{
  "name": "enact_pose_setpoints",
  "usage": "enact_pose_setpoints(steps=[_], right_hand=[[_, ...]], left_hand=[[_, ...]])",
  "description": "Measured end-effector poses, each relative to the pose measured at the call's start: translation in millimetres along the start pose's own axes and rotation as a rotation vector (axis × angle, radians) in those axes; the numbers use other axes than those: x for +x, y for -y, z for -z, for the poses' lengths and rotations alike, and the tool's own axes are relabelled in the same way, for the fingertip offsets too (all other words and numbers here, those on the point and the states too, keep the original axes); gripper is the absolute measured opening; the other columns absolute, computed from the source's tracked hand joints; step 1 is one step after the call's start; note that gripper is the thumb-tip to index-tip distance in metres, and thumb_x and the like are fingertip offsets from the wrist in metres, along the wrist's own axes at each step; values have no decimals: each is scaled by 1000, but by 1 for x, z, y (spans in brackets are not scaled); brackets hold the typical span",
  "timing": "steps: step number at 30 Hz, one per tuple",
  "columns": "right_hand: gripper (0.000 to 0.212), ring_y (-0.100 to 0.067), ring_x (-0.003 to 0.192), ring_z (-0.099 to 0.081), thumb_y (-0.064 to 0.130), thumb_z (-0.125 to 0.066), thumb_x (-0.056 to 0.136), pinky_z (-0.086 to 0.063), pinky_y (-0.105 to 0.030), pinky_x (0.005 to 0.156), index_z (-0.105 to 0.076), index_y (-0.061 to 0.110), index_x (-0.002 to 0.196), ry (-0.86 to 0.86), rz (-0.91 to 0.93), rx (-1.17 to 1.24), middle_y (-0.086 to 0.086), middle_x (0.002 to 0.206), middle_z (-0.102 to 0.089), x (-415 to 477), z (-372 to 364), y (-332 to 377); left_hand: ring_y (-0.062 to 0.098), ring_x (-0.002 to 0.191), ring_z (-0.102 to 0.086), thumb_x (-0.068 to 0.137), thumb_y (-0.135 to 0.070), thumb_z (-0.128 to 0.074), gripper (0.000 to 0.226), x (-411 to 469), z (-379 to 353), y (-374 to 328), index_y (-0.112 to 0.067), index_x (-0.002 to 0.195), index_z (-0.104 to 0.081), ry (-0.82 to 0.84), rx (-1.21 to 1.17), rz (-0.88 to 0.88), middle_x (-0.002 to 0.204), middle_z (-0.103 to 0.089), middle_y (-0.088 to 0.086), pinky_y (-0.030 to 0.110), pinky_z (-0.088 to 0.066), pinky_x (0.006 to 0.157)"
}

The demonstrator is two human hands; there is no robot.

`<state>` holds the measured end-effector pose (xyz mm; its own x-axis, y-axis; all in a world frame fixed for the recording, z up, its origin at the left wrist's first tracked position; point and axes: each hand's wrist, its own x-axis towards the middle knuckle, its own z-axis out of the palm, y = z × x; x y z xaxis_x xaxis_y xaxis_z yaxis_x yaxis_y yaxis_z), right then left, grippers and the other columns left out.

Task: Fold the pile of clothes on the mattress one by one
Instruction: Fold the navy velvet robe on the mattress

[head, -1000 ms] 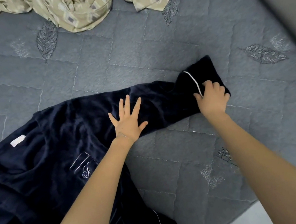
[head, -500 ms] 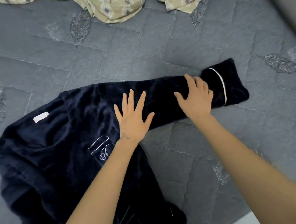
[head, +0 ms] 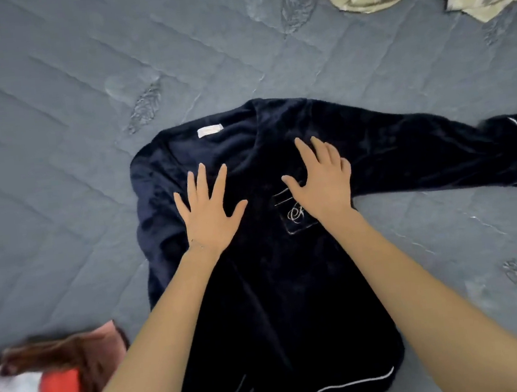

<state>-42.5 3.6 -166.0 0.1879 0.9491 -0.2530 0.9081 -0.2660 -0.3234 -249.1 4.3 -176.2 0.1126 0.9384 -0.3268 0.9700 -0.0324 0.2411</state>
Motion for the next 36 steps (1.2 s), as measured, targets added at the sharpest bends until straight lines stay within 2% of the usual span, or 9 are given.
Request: enact_pose_setpoints(steps=[7, 11, 16, 20, 24, 28, 31, 34, 36], right_hand=[[71, -30, 143, -24, 48, -57, 91, -21, -46, 113, -28, 22, 151, 44, 123, -52, -9, 155, -29, -23, -44, 88], [69, -28, 144, -22, 50, -53, 93, -17, -47, 116, -28, 23, 151, 85, 182, -53, -9, 156, -28, -36, -69, 131], [59, -29, 145, -23, 45, -50, 97, -17, -45, 117, -36, 19, 148, 99, 322, -6, -10, 154, -32, -45, -91, 175], [52, -26, 147, -18, 32, -50, 99, -8, -43, 120, -38, 17, 147, 123, 485, -25, -8, 156, -29, -42, -105, 204], [50, -24, 149, -11, 18, -48, 99, 3, -38, 119, -35, 16, 148, 149, 534, -103, -6, 159, -22, -31, -113, 232], [55, -21, 148, -11, 12, -49, 97, 5, -37, 119, -32, 20, 149, 349, 689, -188, -1, 157, -28, -19, -125, 250], [62, -19, 149, -1, 9, -47, 96, 15, -46, 115, -25, 27, 151, 504, 803, -391, 3, 159, -23, -18, -128, 256], [62, -20, 148, -4, 6, -45, 93, 19, -53, 112, -30, 30, 149, 555, 843, -436, 3, 154, -29, -19, -125, 260], [51, -22, 142, -18, 7, -45, 93, 17, -55, 112, -44, 28, 140, 584, 823, -409, 1, 139, -42, -16, -122, 266]], left_hand=[[22, 149, 10, 95, -53, -45, 70, -35, 5, 98, -37, 153, -9, -30, -101, 148, 162, 4, 3, 53, 8, 115], [21, 149, 1, 99, -52, -35, 61, -51, 1, 137, -37, 152, -10, -9, -234, 280, 162, -4, 4, 51, 1, 117], [23, 144, -23, 104, -33, -30, 51, -62, -12, 165, -21, 153, -20, -49, -680, 348, 156, -27, 7, 32, -16, 116], [17, 132, -42, 104, -14, -35, 41, -64, -11, 167, -3, 143, -38, -125, -914, 523, 145, -44, 10, 12, -26, 99], [15, 101, -57, 100, -11, -48, 26, -64, -15, 166, 1, 121, -58, -134, -985, 621, 116, -63, 13, 9, -35, 75], [15, 74, -60, 97, -27, -55, 25, -66, -14, 170, -5, 96, -67, 77, -1114, 629, 83, -67, 4, 21, -45, 56], [15, 81, -63, 96, -23, -57, 31, -64, -8, 176, 7, 102, -63, 103, -1166, 588, 90, -64, 2, 36, -51, 74], [5, 75, -53, 98, -18, -52, 15, -60, -1, 184, -15, 84, -57, -37, -1113, 499, 81, -57, -7, 16, -41, 67], [2, 78, -52, 99, -16, -50, 14, -58, 1, 190, -21, 86, -55, -82, -1122, 468, 83, -56, -12, 19, -40, 72]])
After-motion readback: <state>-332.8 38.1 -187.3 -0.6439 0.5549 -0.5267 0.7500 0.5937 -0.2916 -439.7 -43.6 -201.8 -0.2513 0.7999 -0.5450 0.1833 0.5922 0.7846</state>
